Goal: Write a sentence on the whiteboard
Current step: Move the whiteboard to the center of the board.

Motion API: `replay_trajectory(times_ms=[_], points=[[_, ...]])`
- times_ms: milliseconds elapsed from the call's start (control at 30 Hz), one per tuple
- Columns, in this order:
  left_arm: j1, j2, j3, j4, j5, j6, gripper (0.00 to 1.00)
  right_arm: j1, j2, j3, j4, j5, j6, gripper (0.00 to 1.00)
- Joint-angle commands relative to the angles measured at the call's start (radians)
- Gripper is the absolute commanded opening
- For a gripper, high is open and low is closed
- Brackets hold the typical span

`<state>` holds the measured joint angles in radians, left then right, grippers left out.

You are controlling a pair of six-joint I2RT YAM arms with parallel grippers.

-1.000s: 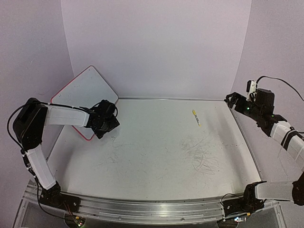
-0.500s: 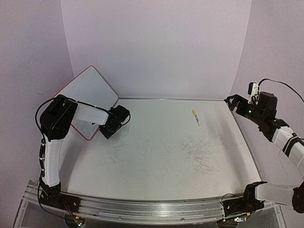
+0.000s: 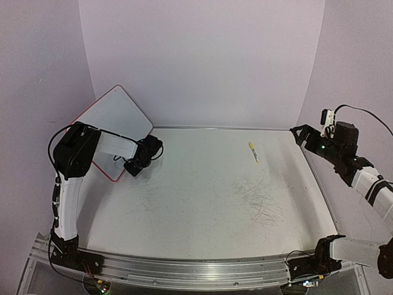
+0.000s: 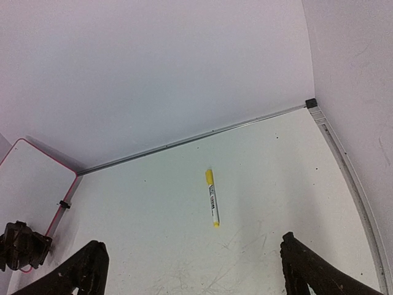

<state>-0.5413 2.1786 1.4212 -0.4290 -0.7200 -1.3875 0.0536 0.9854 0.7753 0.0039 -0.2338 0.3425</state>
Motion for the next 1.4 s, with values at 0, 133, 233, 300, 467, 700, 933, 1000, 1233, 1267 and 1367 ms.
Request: replay_trajectory(times_ms=[0, 133, 233, 300, 467, 700, 933, 1000, 1233, 1267, 1367], points=[[0.01, 0.017, 0.049, -0.027, -0.044, 0.003, 0.39, -0.002, 0.005, -0.001, 0.055, -0.019, 0.012, 0.98], [0.012, 0.022, 0.049, -0.025, -0.047, 0.027, 0.3, -0.002, 0.009, -0.001, 0.056, -0.03, 0.018, 0.98], [0.008, 0.02, 0.035, -0.023, -0.026, 0.046, 0.25, -0.003, 0.01, -0.007, 0.058, -0.037, 0.006, 0.98], [0.005, 0.009, 0.017, -0.018, -0.021, 0.068, 0.21, -0.002, 0.009, -0.012, 0.058, -0.033, -0.006, 0.98], [-0.02, -0.052, -0.062, 0.044, -0.018, 0.177, 0.13, -0.002, -0.006, -0.03, 0.056, -0.028, -0.016, 0.98], [-0.053, -0.147, -0.204, 0.153, 0.054, 0.309, 0.05, -0.002, -0.007, -0.043, 0.047, -0.076, -0.02, 0.98], [-0.162, -0.21, -0.295, 0.242, 0.099, 0.457, 0.03, -0.001, -0.002, -0.072, 0.045, -0.125, -0.024, 0.98], [-0.203, -0.224, -0.311, 0.256, 0.107, 0.499, 0.02, 0.0, 0.001, -0.089, 0.044, -0.14, -0.025, 0.98], [-0.366, -0.226, -0.359, 0.309, 0.189, 0.622, 0.0, 0.049, 0.047, -0.135, 0.036, -0.168, -0.008, 0.98], [-0.389, -0.218, -0.362, 0.312, 0.194, 0.63, 0.0, 0.069, 0.061, -0.133, 0.031, -0.166, -0.005, 0.98], [-0.451, -0.203, -0.368, 0.315, 0.212, 0.662, 0.0, 0.13, 0.093, -0.124, 0.011, -0.123, 0.006, 0.98]])
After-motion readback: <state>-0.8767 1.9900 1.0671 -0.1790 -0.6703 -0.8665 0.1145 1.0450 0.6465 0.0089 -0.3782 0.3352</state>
